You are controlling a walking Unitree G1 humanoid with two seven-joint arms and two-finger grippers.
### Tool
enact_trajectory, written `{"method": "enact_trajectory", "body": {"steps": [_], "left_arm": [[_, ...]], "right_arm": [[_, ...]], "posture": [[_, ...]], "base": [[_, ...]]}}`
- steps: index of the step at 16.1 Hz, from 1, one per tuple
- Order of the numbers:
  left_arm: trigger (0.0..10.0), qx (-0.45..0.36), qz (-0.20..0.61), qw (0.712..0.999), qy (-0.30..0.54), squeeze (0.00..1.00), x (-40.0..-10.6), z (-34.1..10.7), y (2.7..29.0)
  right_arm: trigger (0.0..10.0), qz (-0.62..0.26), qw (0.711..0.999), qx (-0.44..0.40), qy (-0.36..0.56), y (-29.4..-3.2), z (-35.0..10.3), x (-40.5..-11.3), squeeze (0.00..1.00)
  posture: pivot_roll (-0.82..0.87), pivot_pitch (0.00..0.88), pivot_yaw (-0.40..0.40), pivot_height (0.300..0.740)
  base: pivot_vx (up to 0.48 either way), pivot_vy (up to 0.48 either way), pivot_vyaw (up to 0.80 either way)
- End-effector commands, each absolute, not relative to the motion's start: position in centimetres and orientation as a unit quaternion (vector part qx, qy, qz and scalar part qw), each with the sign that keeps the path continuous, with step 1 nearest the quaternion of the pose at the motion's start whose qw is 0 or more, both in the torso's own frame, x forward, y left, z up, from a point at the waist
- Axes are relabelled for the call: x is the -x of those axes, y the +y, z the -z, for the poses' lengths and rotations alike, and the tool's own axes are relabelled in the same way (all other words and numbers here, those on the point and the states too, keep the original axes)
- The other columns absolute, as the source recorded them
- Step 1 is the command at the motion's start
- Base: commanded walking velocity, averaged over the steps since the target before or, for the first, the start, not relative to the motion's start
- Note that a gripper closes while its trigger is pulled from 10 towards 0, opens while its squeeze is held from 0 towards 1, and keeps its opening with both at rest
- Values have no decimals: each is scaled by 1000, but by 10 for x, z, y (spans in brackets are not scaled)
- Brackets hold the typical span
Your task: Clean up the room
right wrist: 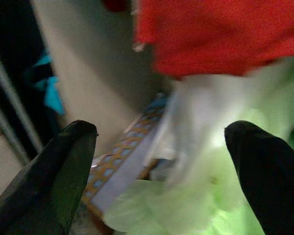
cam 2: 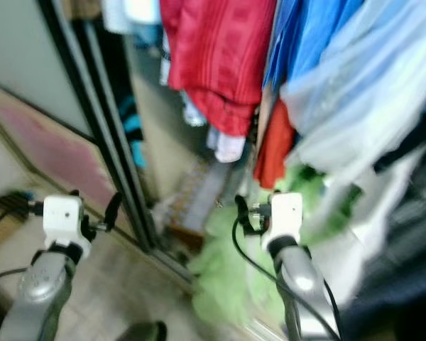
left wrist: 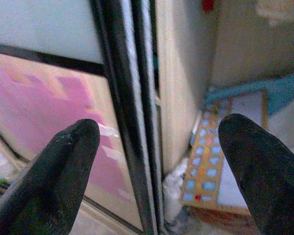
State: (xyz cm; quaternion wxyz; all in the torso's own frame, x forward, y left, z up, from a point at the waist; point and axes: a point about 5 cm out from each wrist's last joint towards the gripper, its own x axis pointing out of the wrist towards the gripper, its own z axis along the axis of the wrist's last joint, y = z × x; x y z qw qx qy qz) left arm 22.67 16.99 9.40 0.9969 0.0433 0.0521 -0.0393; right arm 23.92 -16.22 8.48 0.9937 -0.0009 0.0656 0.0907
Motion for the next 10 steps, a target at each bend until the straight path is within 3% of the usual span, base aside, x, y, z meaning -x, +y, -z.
{"method": "enact_trajectory", "body": {"steps": [1,5,10], "left_arm": [[10000,-46,43,996,62,0,-226,-93,168],[10000,-71,22,993,89,0,-223,-85,172],[10000,-73,11,992,97,0,-218,-80,168]], "right_arm": [[10000,-114,991,-1,66,-158,-87,-236,0],[10000,-148,983,-8,105,-154,-76,-229,0],[10000,-122,990,0,66,-160,-88,-244,0]], "posture": [[-16,0,-36,740],[-12,0,-38,740],[-3,0,-40,740]], "base": [[0,0,800],[0,0,800],[0,0,800]]}}
